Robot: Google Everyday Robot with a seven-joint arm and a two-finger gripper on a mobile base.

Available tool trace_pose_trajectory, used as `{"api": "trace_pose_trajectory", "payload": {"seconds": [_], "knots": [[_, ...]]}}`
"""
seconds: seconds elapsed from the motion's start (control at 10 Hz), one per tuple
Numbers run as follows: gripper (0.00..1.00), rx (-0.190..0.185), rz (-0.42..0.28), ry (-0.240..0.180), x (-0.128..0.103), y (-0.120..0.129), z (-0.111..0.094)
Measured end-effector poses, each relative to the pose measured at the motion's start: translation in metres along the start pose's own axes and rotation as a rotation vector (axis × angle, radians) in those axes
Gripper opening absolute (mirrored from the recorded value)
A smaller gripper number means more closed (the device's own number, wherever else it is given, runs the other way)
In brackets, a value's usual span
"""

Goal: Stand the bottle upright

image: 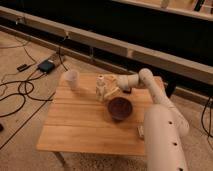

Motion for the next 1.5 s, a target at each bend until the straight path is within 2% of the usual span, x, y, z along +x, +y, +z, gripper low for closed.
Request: {"api": "trace_pose_trajectory", "payload": {"seconds": [0.3, 0.6, 0.9, 1.0, 1.2, 1.5], "knots": [[0.8, 0.044, -0.078, -0.104, 0.011, 0.005, -0.007], [0.8, 0.072, -0.164, -0.19, 0.029, 0.013, -0.011], [0.8, 0.12, -0.3, -0.272, 0.052, 0.019, -0.006], [0.8, 0.146, -0.346, -0.299, 0.059, 0.018, -0.003], [0.8, 0.22, -0.424, -0.362, 0.069, 0.012, 0.007], [0.8, 0.322, -0.487, -0.466, 0.086, 0.006, 0.018]]}}
